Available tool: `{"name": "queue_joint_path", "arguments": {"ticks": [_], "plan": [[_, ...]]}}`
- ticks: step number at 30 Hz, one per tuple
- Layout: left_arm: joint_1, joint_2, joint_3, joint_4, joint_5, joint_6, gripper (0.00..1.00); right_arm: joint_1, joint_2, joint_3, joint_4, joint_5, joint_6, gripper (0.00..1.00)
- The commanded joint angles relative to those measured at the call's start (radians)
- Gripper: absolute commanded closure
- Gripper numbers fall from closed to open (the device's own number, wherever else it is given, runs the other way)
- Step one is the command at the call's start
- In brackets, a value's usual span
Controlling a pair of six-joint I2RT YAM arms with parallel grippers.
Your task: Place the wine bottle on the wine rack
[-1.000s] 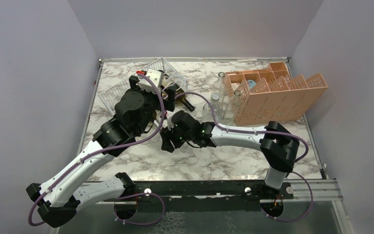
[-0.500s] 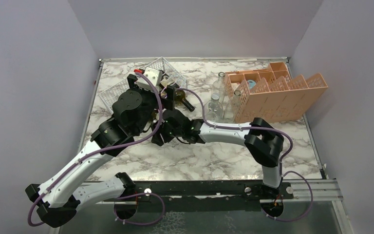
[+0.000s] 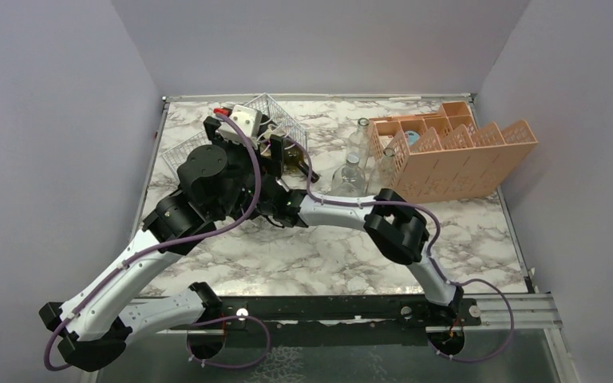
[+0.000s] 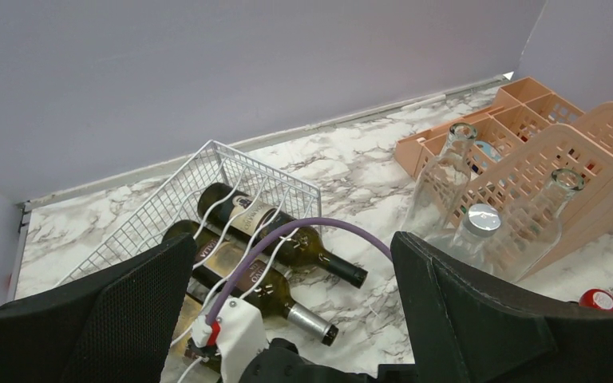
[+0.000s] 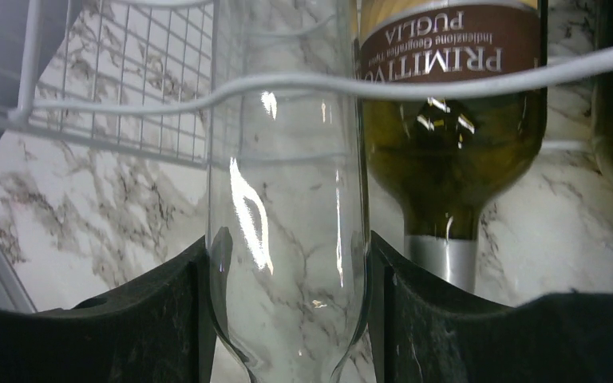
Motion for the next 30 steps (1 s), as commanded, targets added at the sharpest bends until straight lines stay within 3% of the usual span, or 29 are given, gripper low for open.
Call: {"name": "queue_joint_path", "arguments": {"ticks": [1,18,30], "plan": [[-0.001,0.011,0.061,-0.034,-0.005,0.003,0.01,0.005,0.067,0.142,0.094,0.098,0.027,0.83],[0.0,0.02,0.055,-0.07,-0.012,-0.001,0.01,0.004,0.343,0.501,0.015,0.123,0.049,0.69],[-0.001,0.011,0.057,-0.086,-0.027,0.005,0.01,0.004,0.379,0.545,0.005,0.134,0.087,0.35]]}}
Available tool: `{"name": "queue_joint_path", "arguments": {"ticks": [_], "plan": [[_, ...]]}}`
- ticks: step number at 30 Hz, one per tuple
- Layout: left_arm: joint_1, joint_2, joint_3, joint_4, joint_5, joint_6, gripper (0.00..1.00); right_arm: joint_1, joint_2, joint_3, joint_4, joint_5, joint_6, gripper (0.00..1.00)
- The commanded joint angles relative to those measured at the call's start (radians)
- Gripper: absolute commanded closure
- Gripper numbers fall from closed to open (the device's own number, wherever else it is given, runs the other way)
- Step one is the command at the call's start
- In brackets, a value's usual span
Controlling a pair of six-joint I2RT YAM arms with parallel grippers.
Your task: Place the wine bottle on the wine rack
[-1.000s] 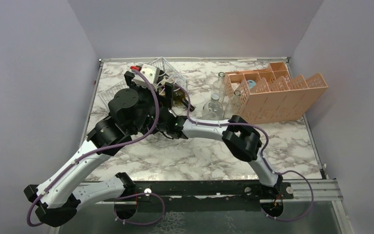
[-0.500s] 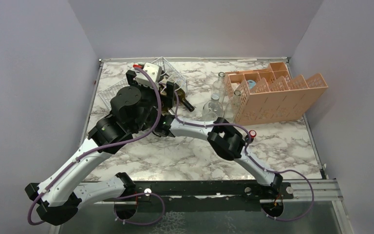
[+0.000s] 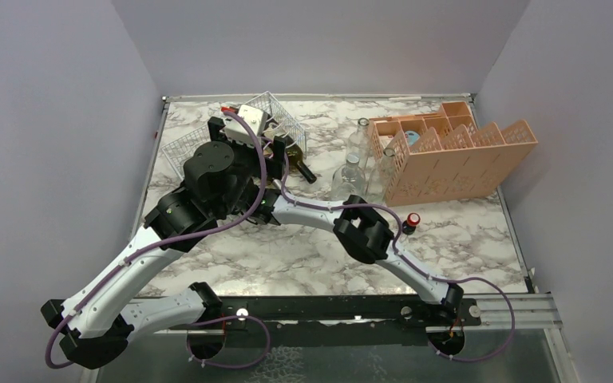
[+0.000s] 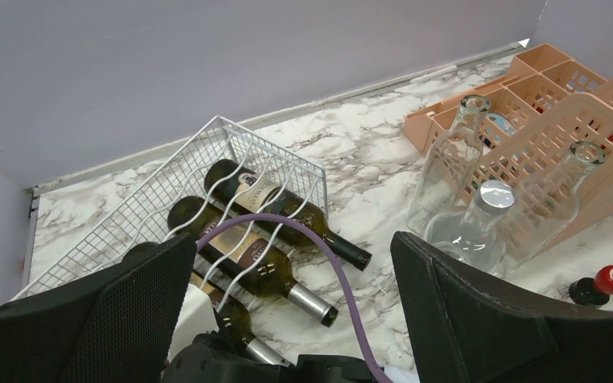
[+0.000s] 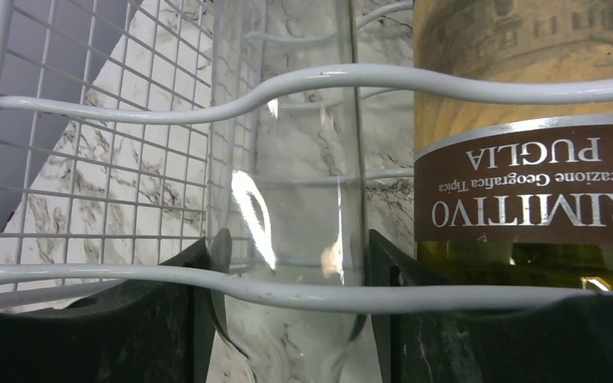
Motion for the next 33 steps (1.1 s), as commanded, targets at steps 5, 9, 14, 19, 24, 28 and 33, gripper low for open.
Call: {"name": "queue_joint_path", "arguments": {"ticks": [5,9,14,19,24,28,33], "plan": [[0.0,-0.022,0.032,-0.003,-0.03,0.01,0.01,-0.004,-0.046,-0.015,0.098,0.005,0.035,0.23],[-0.001,-0.031,0.039,-0.006,-0.038,0.012,0.01,-0.003,-0.08,-0.047,0.114,-0.007,0.043,0.21],[-0.001,-0.046,0.074,-0.01,-0.042,0.024,0.01,-0.004,-0.139,-0.099,0.121,-0.001,0.055,0.21],[0.0,-0.057,0.13,-0.008,-0.047,0.046,0.01,-0.004,-0.238,-0.195,0.154,-0.003,0.051,0.21],[-0.001,-0.074,0.154,-0.006,-0.052,0.053,0.01,-0.003,-0.382,-0.369,0.181,-0.006,0.029,0.21],[-0.001,-0.104,0.136,-0.003,-0.053,0.044,0.01,-0.007,-0.547,-0.536,0.193,0.037,-0.055,0.21],[0.0,-0.166,0.083,0.008,-0.055,0.018,0.01,-0.022,-0.77,-0.707,0.124,0.115,-0.139,0.22]]}}
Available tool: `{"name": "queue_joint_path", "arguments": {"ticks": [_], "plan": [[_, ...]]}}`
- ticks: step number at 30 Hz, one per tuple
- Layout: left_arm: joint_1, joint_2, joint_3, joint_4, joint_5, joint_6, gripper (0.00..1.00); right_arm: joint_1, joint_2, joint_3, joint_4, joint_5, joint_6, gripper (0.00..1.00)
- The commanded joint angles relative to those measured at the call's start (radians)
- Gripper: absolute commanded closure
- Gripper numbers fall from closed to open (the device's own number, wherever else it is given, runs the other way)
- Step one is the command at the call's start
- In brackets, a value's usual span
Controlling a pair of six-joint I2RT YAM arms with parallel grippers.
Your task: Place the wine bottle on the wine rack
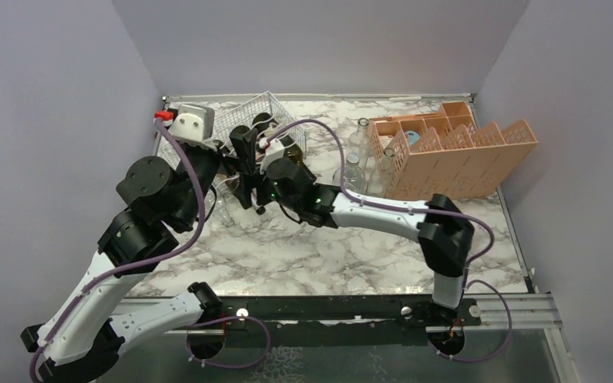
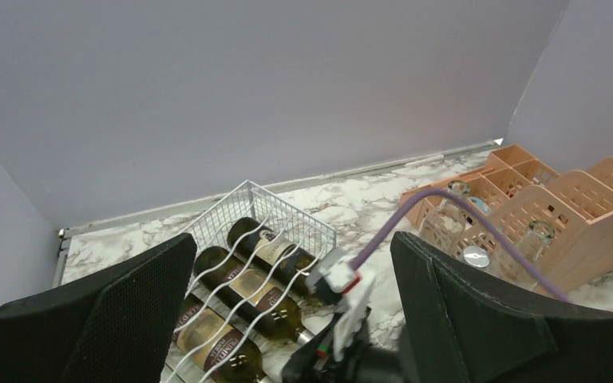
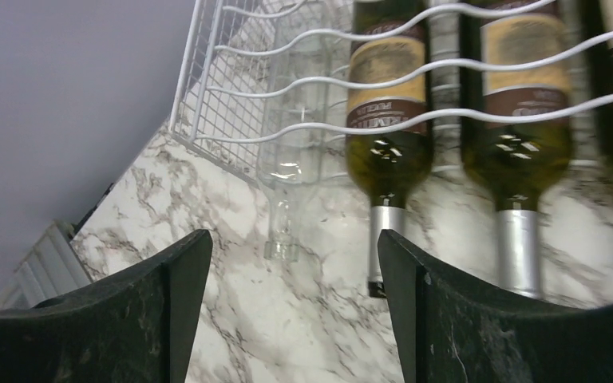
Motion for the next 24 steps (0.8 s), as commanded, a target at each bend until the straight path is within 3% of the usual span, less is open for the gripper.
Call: {"name": "queue_joint_path", "arguments": {"ticks": [1,8,14,19,24], "plan": [[-0.001,-0.069,-0.06,0.022,-0.028,-0.027,0.01,-0.014,-0.206,-0.122,-0.04,0.102,-0.113,0.22],[-0.001,-0.166,-0.234,0.07,-0.005,-0.086,0.01,-0.016,-0.478,-0.277,-0.254,0.242,-0.197,0.23],[-0.001,-0.185,-0.341,0.084,0.029,-0.125,0.01,-0.018,-0.665,-0.311,-0.432,0.409,-0.257,0.22],[-0.002,-0.165,-0.434,0.098,0.021,-0.224,0.01,-0.044,-0.702,-0.292,-0.506,0.508,-0.296,0.19],[-0.001,-0.078,-0.448,0.029,-0.013,-0.382,0.01,-0.143,-0.653,-0.268,-0.543,0.424,-0.256,0.14]]}}
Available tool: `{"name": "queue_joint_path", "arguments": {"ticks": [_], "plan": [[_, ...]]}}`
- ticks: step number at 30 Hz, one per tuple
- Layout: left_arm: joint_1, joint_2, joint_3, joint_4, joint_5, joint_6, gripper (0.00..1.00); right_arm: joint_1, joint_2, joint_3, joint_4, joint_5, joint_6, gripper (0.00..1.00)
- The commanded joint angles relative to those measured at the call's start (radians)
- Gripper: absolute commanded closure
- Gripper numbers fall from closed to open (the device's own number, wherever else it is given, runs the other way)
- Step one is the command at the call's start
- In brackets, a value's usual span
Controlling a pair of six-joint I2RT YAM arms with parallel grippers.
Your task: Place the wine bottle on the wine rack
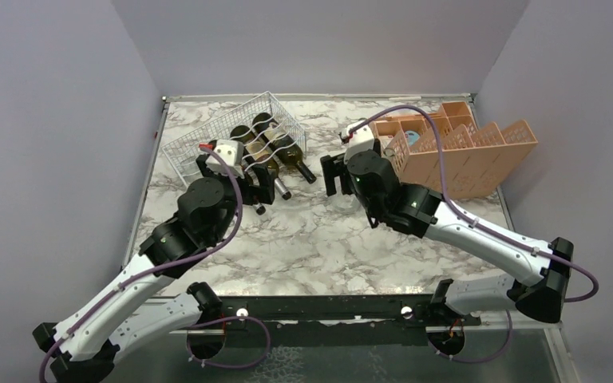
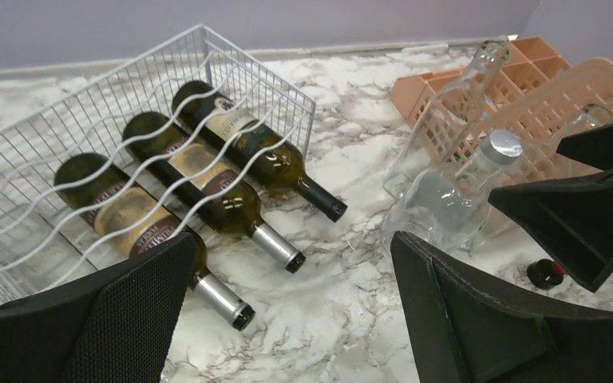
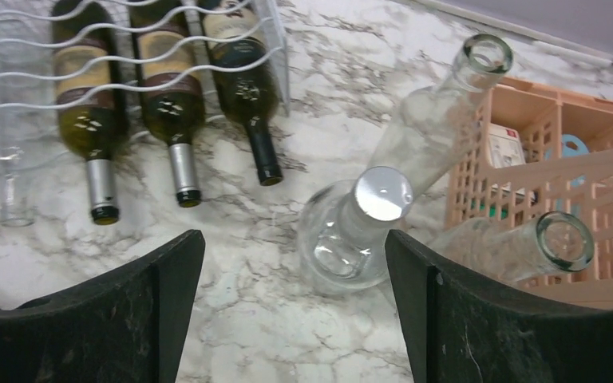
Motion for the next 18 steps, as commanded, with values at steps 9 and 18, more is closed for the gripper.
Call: {"name": "queue_joint_path", "arguments": {"ticks": [9,18], "plan": [[0.0,0.135,-0.063,-0.028,0.04,-0.189,0.01,-0.195,0.147,0.076,-0.13,-0.075,0.061,0.14],[-0.001,0.183,-0.135,0.055,0.074,-0.327,0.01,-0.253,0.202,0.093,-0.097,-0.207,0.019,0.32]]}}
